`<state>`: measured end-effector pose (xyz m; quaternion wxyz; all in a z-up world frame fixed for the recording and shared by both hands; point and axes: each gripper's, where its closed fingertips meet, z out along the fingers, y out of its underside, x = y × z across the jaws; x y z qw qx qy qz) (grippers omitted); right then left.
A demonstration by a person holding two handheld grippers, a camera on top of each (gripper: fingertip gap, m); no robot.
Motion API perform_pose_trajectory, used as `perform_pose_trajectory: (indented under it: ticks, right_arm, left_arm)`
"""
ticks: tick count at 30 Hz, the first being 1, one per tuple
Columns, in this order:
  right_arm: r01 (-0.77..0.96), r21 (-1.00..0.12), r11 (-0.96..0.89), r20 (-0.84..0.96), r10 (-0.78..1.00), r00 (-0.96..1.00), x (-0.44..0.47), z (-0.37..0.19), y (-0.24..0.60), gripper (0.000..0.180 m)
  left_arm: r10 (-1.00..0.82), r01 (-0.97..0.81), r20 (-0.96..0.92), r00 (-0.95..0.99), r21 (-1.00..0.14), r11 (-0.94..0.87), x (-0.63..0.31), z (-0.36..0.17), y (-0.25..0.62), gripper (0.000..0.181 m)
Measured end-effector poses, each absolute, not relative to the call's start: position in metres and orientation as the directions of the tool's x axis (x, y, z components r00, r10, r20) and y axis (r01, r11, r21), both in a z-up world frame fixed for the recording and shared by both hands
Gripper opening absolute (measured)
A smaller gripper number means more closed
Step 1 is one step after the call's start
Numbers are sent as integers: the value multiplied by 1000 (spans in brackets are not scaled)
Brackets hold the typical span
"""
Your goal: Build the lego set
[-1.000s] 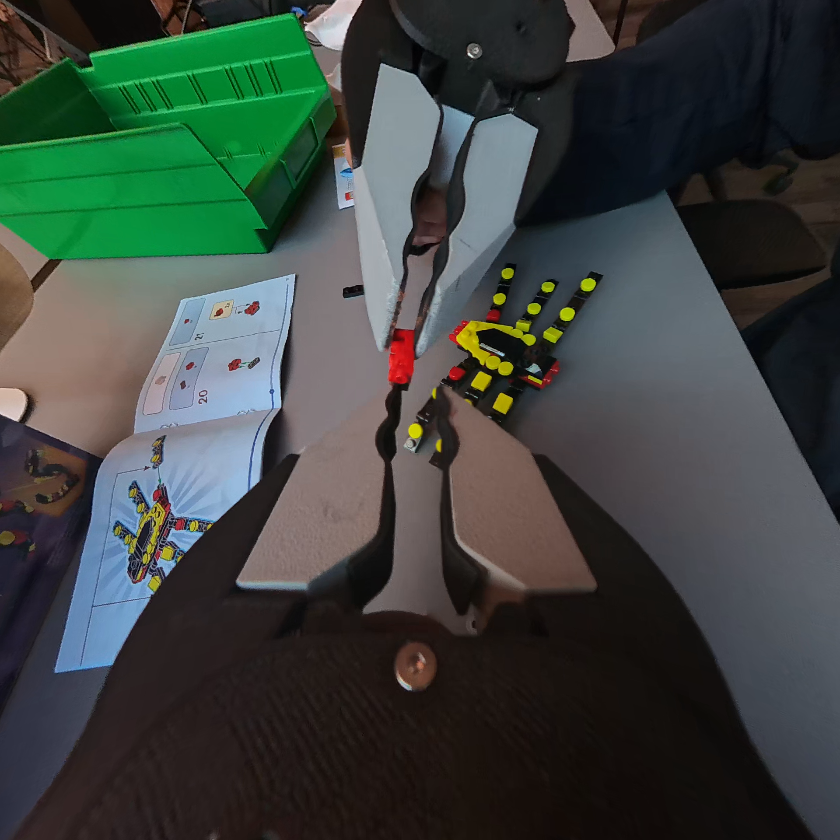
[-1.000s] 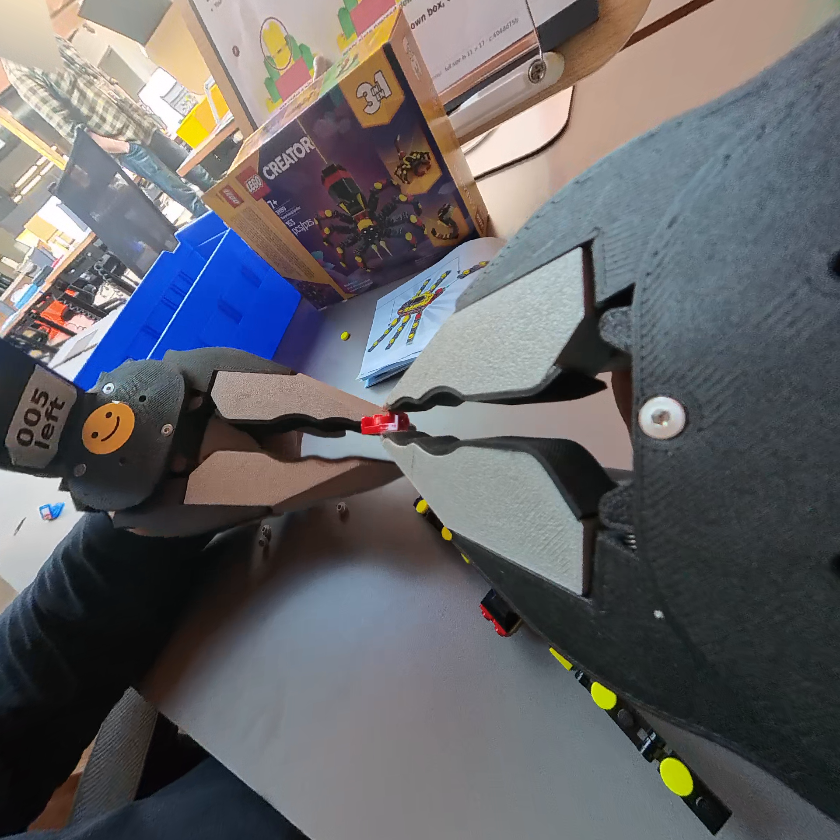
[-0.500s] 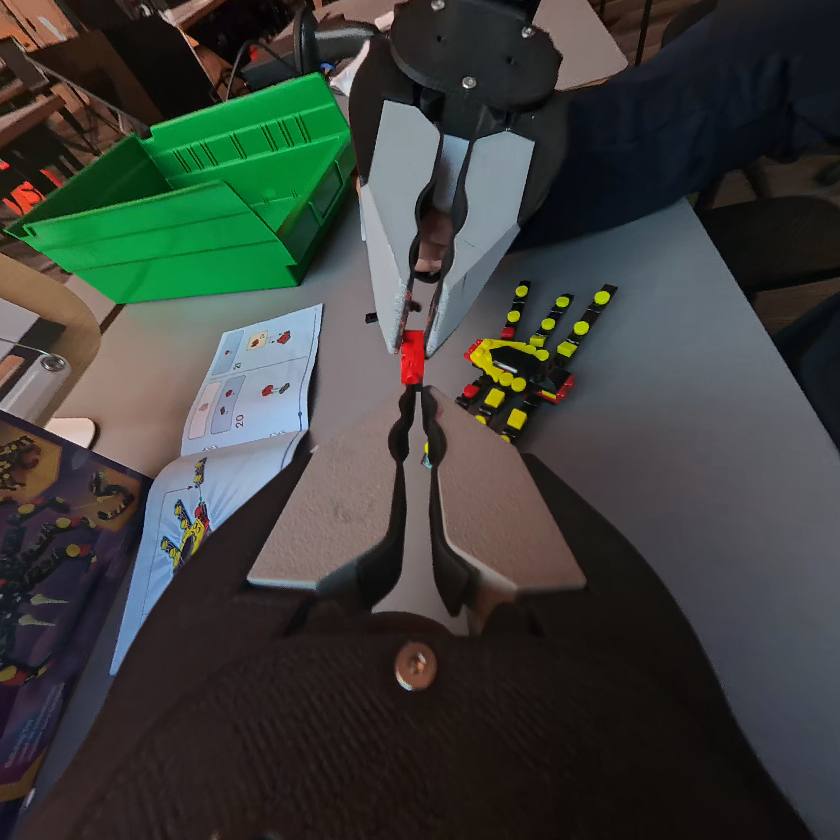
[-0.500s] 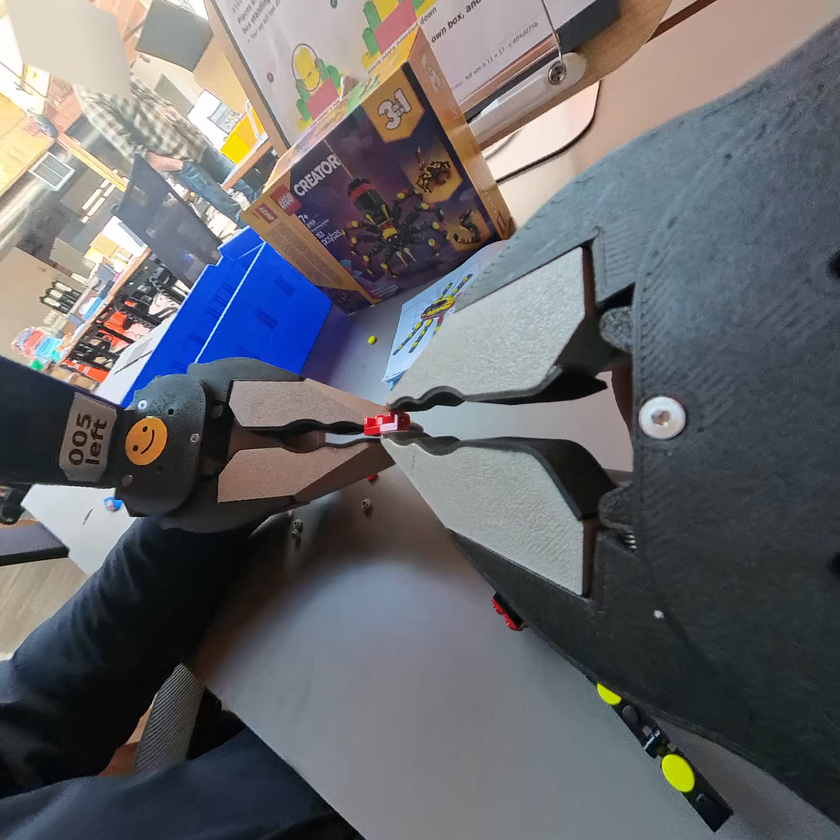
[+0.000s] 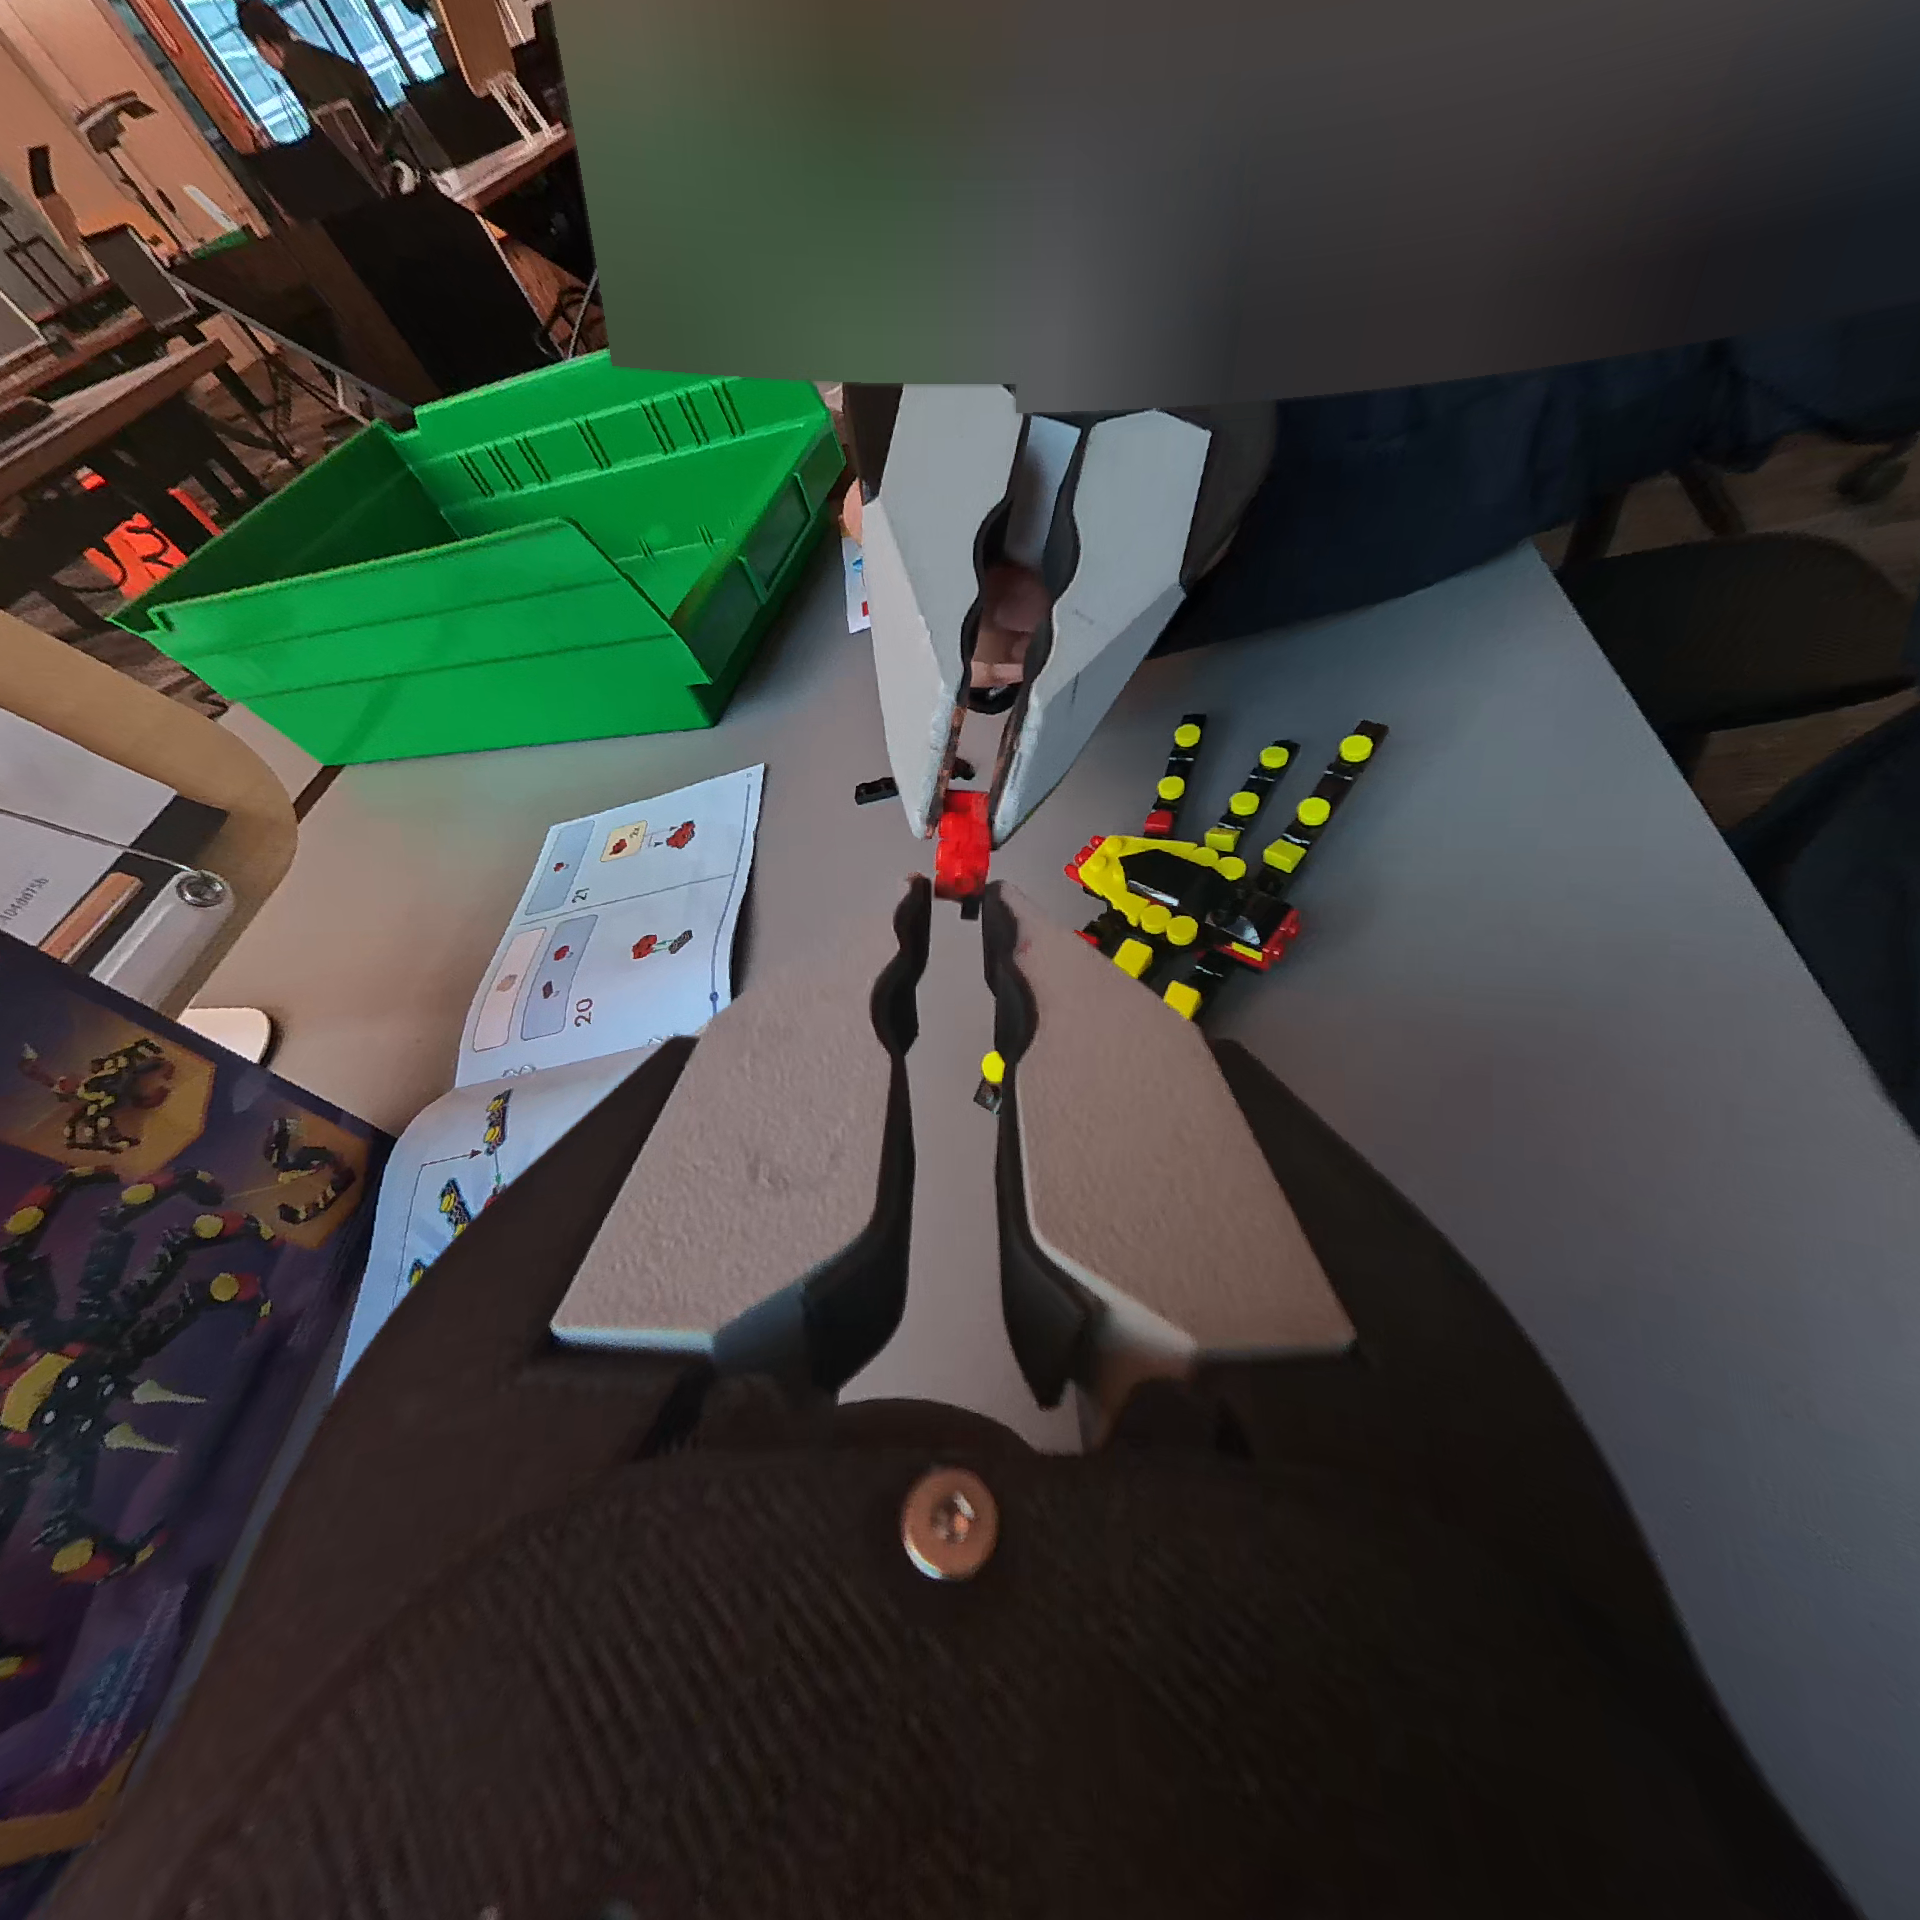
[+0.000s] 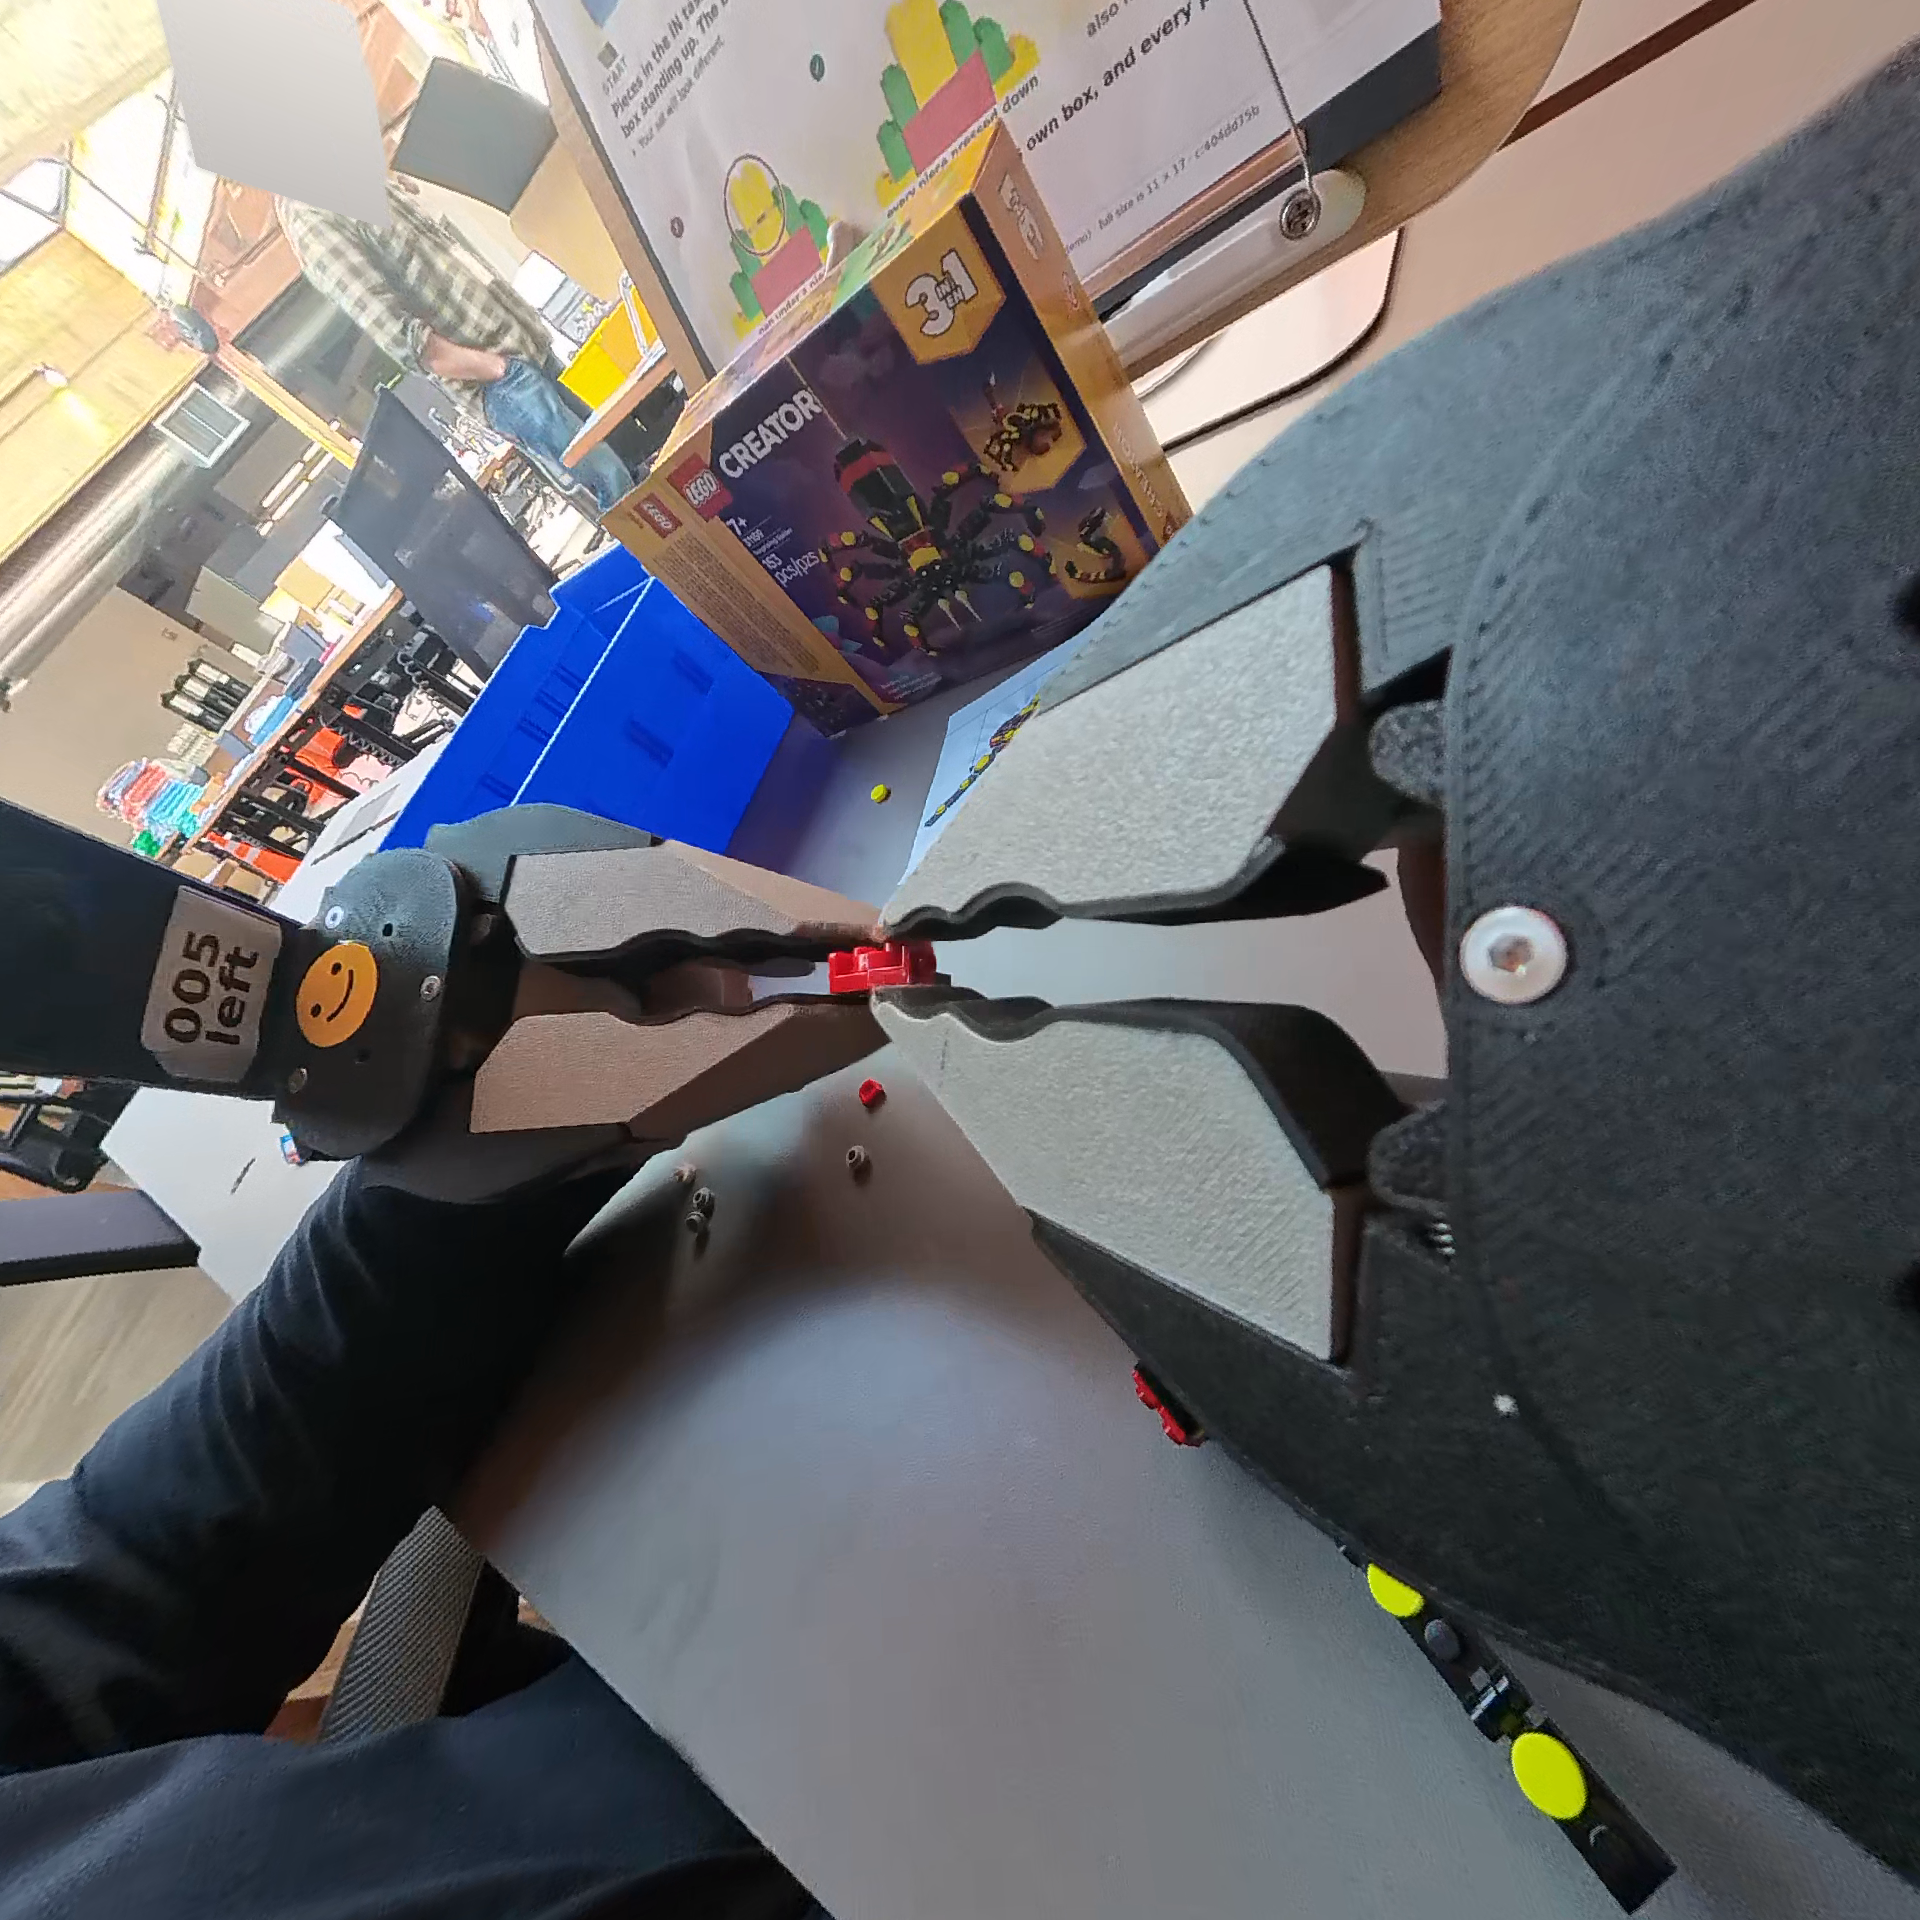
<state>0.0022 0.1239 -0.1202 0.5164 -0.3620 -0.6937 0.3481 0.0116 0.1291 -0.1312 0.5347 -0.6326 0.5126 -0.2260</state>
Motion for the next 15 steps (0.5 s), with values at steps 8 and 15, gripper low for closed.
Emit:
perform_pose_trajectory:
  ticks: [8, 15]
  right_arm:
    - [151, -831, 535, 502, 839, -210, 2, -122, 120, 5]
    - [154, -763, 628, 589, 773, -235, 5, -124, 114, 5]
  left_arm:
    - [-898, -385, -275, 343, -913, 133, 14, -127, 124, 5]
    - [-939, -337, -152, 308, -940, 41, 17, -130, 118, 4]
